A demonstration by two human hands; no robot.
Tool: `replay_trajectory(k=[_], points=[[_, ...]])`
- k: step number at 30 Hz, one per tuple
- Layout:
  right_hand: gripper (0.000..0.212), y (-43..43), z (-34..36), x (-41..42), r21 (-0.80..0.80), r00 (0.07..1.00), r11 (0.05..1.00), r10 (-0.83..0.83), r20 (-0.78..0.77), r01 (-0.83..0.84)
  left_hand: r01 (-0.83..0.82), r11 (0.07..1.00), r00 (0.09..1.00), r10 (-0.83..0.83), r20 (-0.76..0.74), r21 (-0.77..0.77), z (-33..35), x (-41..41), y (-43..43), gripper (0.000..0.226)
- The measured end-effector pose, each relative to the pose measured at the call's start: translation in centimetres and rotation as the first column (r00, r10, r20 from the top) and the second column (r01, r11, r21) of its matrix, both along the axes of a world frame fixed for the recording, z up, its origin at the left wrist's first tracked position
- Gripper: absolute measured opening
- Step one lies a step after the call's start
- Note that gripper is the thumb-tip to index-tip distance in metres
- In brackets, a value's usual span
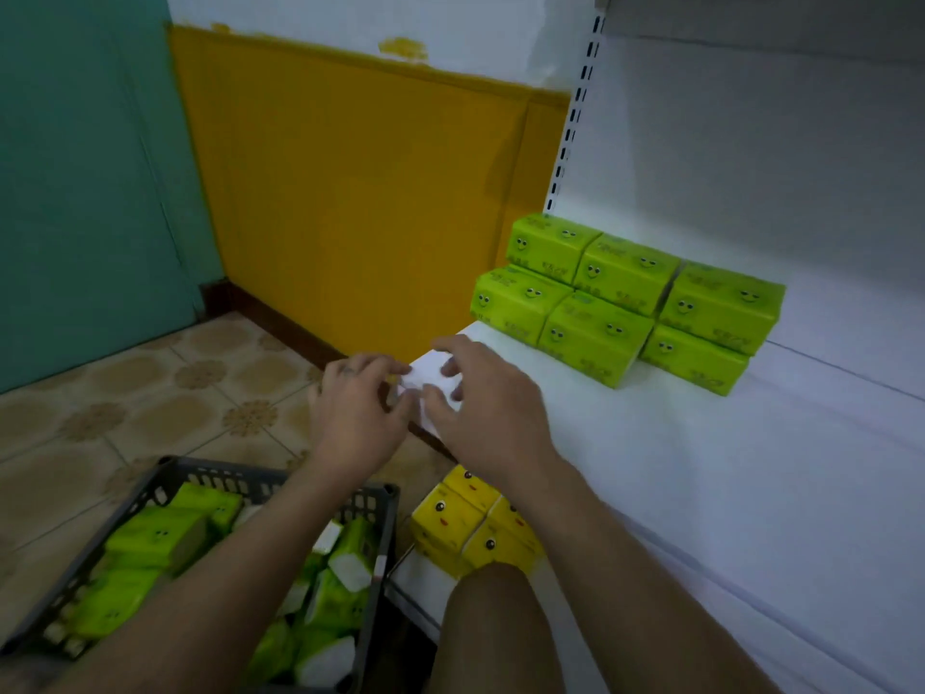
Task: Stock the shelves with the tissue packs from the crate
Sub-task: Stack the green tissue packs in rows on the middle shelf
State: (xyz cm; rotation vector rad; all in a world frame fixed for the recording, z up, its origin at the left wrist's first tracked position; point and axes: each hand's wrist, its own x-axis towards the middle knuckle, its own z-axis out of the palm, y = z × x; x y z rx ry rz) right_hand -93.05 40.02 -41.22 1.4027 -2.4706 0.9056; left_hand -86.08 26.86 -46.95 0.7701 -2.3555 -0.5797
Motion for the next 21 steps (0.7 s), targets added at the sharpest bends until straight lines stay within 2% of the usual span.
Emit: replay_trajectory(k=[2, 4, 7, 10, 14, 18, 21], points=[[0.040, -2.6, -2.0, 2.6, 0.040, 0.988, 0.990, 0.132, 0.082, -0.136, -0.073, 0.992, 0.997, 0.073, 0.002, 0.098, -1.5, 2.1, -1.8, 0.023], [0.042, -5.0, -4.7, 3.8, 0.133, 0.966, 0.966, 0.197, 0.165, -0.220, -0.119, 0.977, 0.993, 0.112, 0.049, 0.176, -3.5, 4.1, -3.7, 0.024], [0.040, -8.2, -9.9, 3.6, 0.293, 0.942, 0.925, 0.153, 0.299, -0.243, -0.198, 0.943, 0.975, 0.160, 0.155, 0.269, -7.2, 6.6, -6.7, 0.027], [0.041, -10.4, -15.5, 2.7, 0.423, 0.880, 0.863, 0.049, 0.473, -0.276, -0.263, 0.884, 0.952, 0.172, 0.254, 0.387, -11.5, 8.4, -8.7, 0.035], [0.044, -12.9, -21.6, 0.6, 0.553, 0.839, 0.794, -0.106, 0.534, -0.252, -0.357, 0.758, 0.903, 0.131, 0.409, 0.546, -18.1, 9.3, -10.6, 0.049], [0.043, -15.9, -24.4, -1.5, 0.549, 0.790, 0.805, -0.178, 0.586, -0.226, -0.506, 0.554, 0.840, 0.142, 0.523, 0.662, -25.0, 7.7, -12.4, 0.057], [0.043, -17.8, -25.7, -2.6, 0.573, 0.778, 0.786, -0.204, 0.595, -0.232, -0.555, 0.396, 0.830, 0.198, 0.522, 0.731, -29.6, 4.0, -14.1, 0.066]])
